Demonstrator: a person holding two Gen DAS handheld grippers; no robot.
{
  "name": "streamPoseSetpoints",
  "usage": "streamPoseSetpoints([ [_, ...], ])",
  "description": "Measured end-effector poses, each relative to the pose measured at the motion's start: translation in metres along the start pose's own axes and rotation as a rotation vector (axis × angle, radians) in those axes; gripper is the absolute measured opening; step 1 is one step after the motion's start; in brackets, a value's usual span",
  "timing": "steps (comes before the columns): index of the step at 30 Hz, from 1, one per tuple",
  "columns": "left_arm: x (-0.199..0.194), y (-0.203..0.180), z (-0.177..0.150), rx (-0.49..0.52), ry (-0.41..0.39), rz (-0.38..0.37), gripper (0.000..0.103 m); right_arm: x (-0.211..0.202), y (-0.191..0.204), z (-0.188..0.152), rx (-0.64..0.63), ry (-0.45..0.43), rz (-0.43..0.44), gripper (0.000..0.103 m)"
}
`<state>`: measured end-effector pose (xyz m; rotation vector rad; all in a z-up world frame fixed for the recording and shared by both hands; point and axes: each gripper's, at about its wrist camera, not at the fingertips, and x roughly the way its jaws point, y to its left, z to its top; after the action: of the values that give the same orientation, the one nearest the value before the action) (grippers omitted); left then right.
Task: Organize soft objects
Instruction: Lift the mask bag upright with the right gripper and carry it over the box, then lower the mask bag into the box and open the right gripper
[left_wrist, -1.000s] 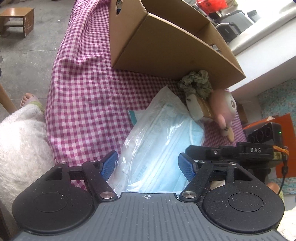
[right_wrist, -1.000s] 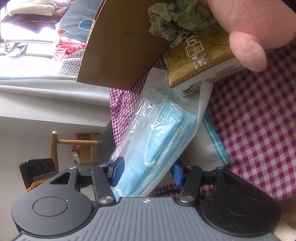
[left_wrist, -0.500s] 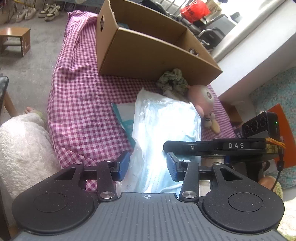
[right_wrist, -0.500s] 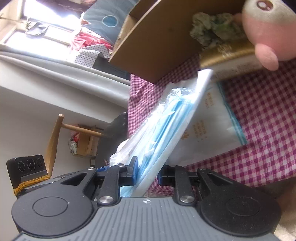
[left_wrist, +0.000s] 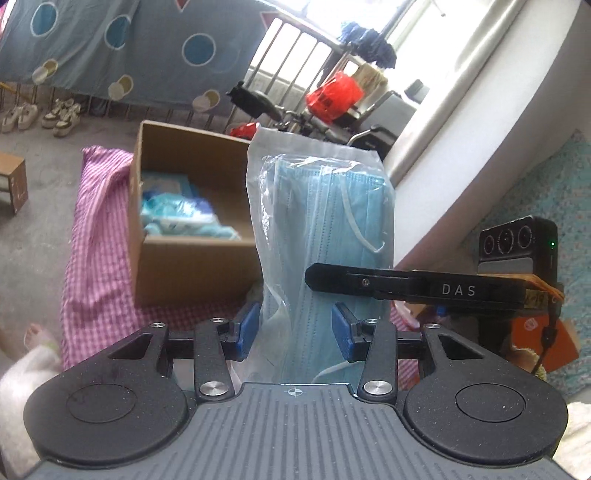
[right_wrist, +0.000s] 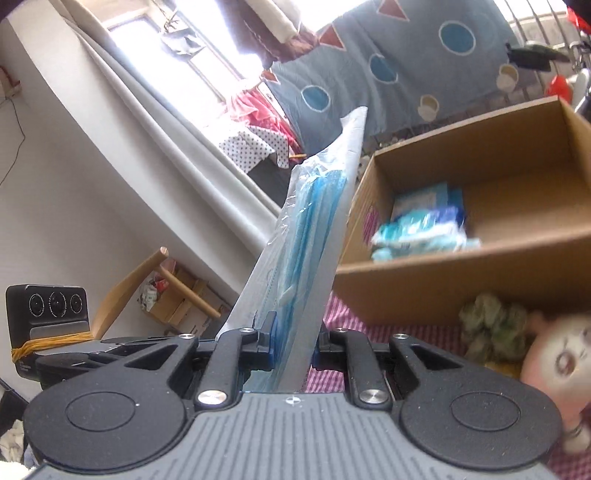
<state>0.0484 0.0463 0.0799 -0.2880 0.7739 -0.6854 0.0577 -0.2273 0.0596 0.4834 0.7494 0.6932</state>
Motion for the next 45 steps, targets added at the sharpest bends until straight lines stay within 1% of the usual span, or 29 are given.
streamPoseSetpoints([
  [2, 0.022, -0.008, 0.025, 0.018, -0.014, -0.034, 0.043, -0.014, -0.004, 0.03, -0.034, -0.037, -0.019, 0.018],
  [5, 0.062, -0.012, 0.063, -0.006, -0.016, -0.079, 0.043, -0.027, -0.017, 0.078, -0.06, -0.057, -0.05, 0.017],
  [7, 0.093, -0.015, 0.083, -0.019, -0.004, -0.09, 0.043, -0.03, -0.035, 0.109, -0.06, -0.04, -0.073, 0.018],
  [8, 0.109, -0.016, 0.093, -0.026, 0.007, -0.084, 0.043, -0.03, -0.045, 0.123, -0.056, -0.03, -0.093, 0.017],
  [10, 0.143, -0.015, 0.109, -0.041, 0.041, -0.087, 0.043, -0.022, -0.066, 0.148, -0.038, 0.004, -0.125, 0.018],
  [12, 0.176, -0.009, 0.12, -0.074, 0.086, -0.09, 0.043, -0.014, -0.095, 0.171, -0.001, 0.05, -0.153, 0.017],
  [16, 0.236, 0.003, 0.13, -0.13, 0.178, -0.091, 0.043, 0.006, -0.16, 0.207, 0.075, 0.147, -0.191, 0.017],
  [19, 0.271, 0.011, 0.127, -0.156, 0.247, -0.082, 0.043, 0.025, -0.203, 0.222, 0.112, 0.223, -0.23, 0.018],
  [21, 0.289, 0.013, 0.124, -0.164, 0.285, -0.072, 0.043, 0.038, -0.222, 0.228, 0.104, 0.278, -0.265, 0.018],
  [24, 0.307, 0.017, 0.119, -0.174, 0.331, -0.068, 0.043, 0.058, -0.237, 0.227, 0.065, 0.347, -0.351, 0.02],
  [27, 0.315, 0.017, 0.116, -0.184, 0.355, -0.058, 0.043, 0.07, -0.235, 0.223, -0.024, 0.385, -0.473, 0.023],
  [28, 0.316, 0.016, 0.116, -0.18, 0.359, -0.056, 0.045, 0.072, -0.23, 0.222, -0.077, 0.394, -0.521, 0.028],
  [30, 0.316, 0.013, 0.116, -0.171, 0.356, -0.043, 0.047, 0.076, -0.221, 0.219, -0.159, 0.397, -0.593, 0.042],
  [31, 0.315, 0.013, 0.115, -0.168, 0.356, -0.038, 0.049, 0.077, -0.216, 0.218, -0.2, 0.391, -0.613, 0.055],
  [32, 0.314, 0.013, 0.114, -0.168, 0.356, -0.033, 0.049, 0.077, -0.213, 0.217, -0.233, 0.381, -0.628, 0.057],
  [35, 0.305, 0.014, 0.114, -0.16, 0.343, -0.024, 0.05, 0.078, -0.209, 0.216, -0.317, 0.346, -0.688, 0.056],
  [37, 0.293, 0.012, 0.115, -0.148, 0.322, -0.016, 0.054, 0.08, -0.212, 0.219, -0.361, 0.33, -0.72, 0.055],
  [38, 0.286, 0.011, 0.116, -0.141, 0.306, -0.013, 0.055, 0.08, -0.214, 0.221, -0.368, 0.319, -0.718, 0.054],
  [40, 0.266, 0.009, 0.117, -0.123, 0.262, -0.012, 0.063, 0.074, -0.21, 0.224, -0.376, 0.285, -0.724, 0.052],
  [42, 0.244, 0.008, 0.117, -0.109, 0.217, -0.01, 0.068, 0.068, -0.201, 0.228, -0.407, 0.249, -0.749, 0.048],
  [43, 0.233, 0.008, 0.117, -0.098, 0.191, -0.011, 0.069, 0.066, -0.197, 0.229, -0.424, 0.231, -0.761, 0.045],
  [45, 0.215, 0.007, 0.116, -0.086, 0.155, -0.009, 0.07, 0.063, -0.189, 0.23, -0.449, 0.217, -0.762, 0.045],
])
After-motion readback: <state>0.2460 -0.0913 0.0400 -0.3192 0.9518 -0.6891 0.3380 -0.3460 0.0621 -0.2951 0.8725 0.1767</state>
